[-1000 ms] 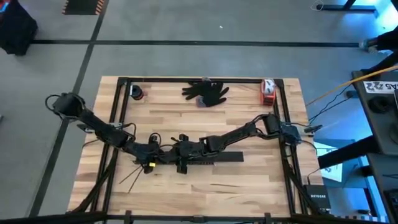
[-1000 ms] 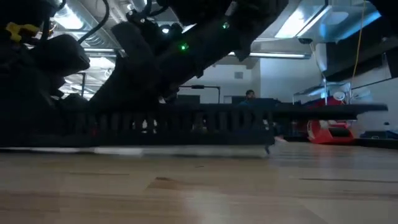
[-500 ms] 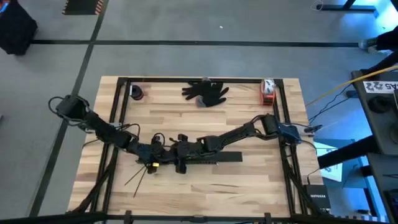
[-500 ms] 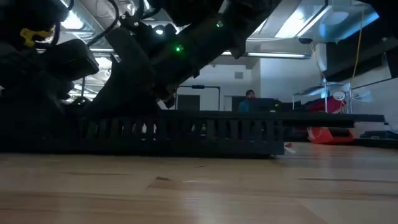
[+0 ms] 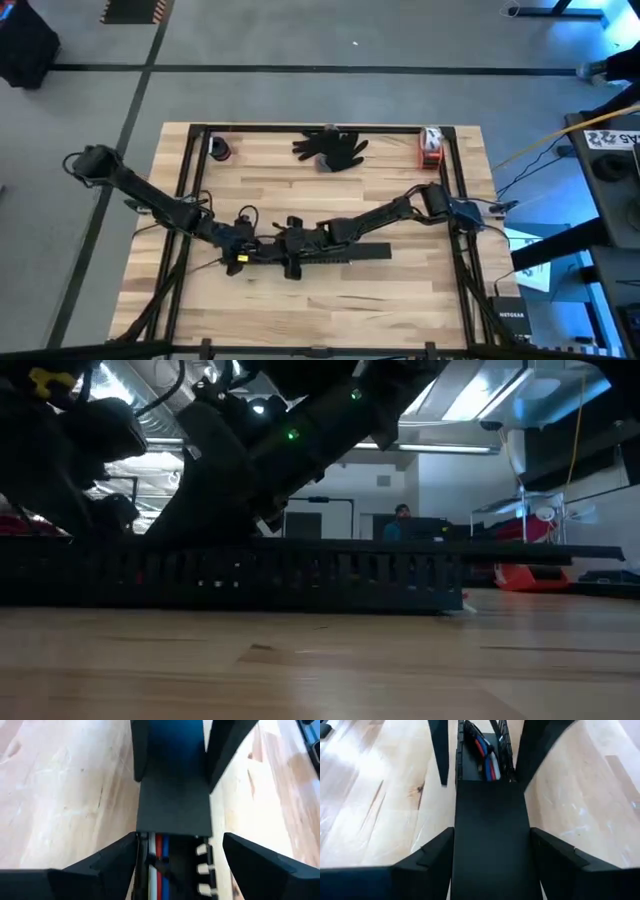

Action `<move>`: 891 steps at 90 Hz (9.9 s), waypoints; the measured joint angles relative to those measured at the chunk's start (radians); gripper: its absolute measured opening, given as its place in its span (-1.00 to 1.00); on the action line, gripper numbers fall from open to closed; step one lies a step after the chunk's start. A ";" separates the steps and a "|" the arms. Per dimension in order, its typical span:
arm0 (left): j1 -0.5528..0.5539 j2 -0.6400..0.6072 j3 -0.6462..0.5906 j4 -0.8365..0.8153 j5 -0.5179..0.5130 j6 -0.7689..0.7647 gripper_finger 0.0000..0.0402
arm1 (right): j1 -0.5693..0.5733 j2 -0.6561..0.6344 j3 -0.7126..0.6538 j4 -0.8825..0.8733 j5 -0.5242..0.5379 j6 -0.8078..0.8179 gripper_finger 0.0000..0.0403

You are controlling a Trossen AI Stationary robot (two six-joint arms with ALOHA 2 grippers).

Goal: Ziptie cables
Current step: Close the cable duct

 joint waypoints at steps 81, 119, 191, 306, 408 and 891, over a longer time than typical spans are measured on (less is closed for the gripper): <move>0.000 -0.095 0.000 -0.057 -0.141 -0.022 0.41 | -0.001 0.000 -0.003 -0.001 0.002 0.001 0.12; 0.000 -0.094 0.000 -0.058 -0.144 -0.021 0.41 | -0.001 0.001 -0.004 0.001 -0.001 0.000 0.12; 0.000 -0.094 -0.001 -0.050 -0.167 -0.024 0.41 | -0.001 0.004 -0.006 0.038 -0.001 0.000 0.12; 0.005 -0.094 -0.001 -0.051 -0.178 -0.025 0.41 | -0.001 0.004 -0.005 0.042 -0.001 0.000 0.12; 0.005 -0.094 -0.001 -0.053 -0.179 -0.036 0.41 | -0.028 0.000 0.347 -0.405 0.037 -0.103 0.63; -0.178 -0.185 0.277 -1.081 -0.170 -0.473 0.40 | -0.002 0.045 0.190 -0.333 -0.128 -0.025 -1.00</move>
